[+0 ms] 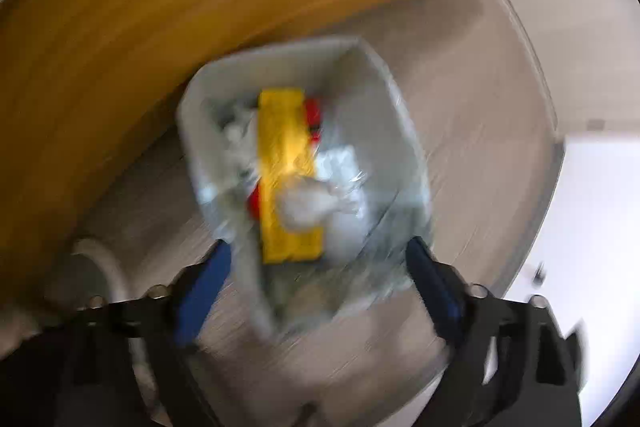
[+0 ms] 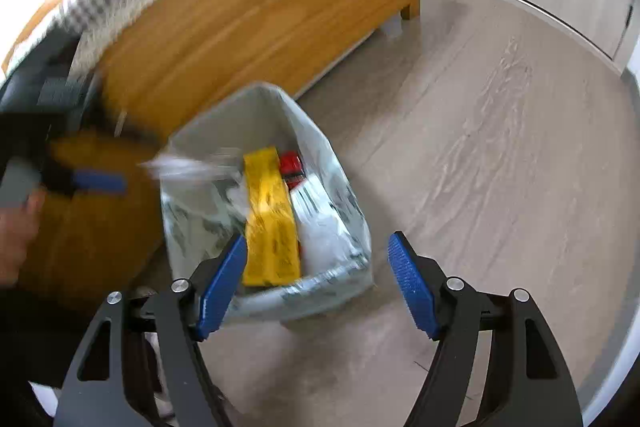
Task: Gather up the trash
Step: 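Open the right tool then the left tool over the wastebasket, then move both tools back over the bed toward the clear plastic containers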
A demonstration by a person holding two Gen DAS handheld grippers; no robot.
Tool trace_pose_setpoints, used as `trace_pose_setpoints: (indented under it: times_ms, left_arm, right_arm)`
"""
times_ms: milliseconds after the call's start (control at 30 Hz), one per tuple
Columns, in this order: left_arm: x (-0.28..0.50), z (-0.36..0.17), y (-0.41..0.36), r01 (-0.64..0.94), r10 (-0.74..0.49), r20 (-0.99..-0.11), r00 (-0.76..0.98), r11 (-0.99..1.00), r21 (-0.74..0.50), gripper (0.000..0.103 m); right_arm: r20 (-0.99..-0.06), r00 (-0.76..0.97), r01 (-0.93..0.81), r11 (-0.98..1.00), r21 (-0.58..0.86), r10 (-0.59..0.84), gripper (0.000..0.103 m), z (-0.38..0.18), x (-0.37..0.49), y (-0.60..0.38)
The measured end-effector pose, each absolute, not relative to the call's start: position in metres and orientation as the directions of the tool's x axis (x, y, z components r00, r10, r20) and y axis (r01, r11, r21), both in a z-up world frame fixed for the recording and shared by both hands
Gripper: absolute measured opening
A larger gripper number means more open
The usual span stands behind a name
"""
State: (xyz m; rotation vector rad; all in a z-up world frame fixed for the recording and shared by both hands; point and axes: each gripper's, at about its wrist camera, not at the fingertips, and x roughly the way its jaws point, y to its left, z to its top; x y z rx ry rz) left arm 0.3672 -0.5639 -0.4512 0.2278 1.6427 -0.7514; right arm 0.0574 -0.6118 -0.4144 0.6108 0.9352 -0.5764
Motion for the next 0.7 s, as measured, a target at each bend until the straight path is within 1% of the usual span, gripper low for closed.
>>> trace_pose_setpoints:
  times_ms: [100,167,267,367,433,567,700]
  left_arm:
    - [0.365,-0.463,-0.572,0.501,-0.25,-0.925,-0.285,0.785,-0.366,0.087]
    - [0.362,-0.463,-0.564,0.501,-0.257,-0.923,-0.286,0.781,-0.373,0.087]
    - [0.358,-0.459,-0.546,0.526,-0.249,-0.938,-0.242,0.779,-0.342,0.087]
    - [0.36,-0.462,-0.528,0.494,-0.218,-0.942,-0.253,0.809,-0.32,0.087]
    - [0.358,-0.455,-0.524,0.491,-0.223,-0.94,-0.259,0.808,-0.327,0.087]
    - [0.352,-0.434,-0.521,0.544,-0.253,-0.938,-0.237,0.765,-0.344,0.087]
    - [0.354,-0.423,-0.508,0.556,-0.233,-0.952,-0.197,0.774,-0.304,0.087]
  right_arm:
    - [-0.868,0.465,0.682,0.696,0.225,-0.175,0.07,-0.42,0.05,-0.607]
    - [-0.875,0.454,0.683,0.697,0.22,-0.169,0.07,-0.426,0.049,-0.607]
    - [-0.882,0.441,0.692,0.687,0.219,-0.163,0.07,-0.432,0.051,-0.607]
    - [-0.886,0.433,0.695,0.687,0.212,-0.166,0.07,-0.43,0.058,-0.606]
    - [-0.887,0.428,0.687,0.701,0.194,-0.174,0.07,-0.425,0.064,-0.604]
    - [-0.896,0.406,0.677,0.718,0.161,-0.182,0.07,-0.419,0.075,-0.602]
    - [-0.914,0.367,0.69,0.709,0.144,-0.172,0.07,-0.416,0.081,-0.602]
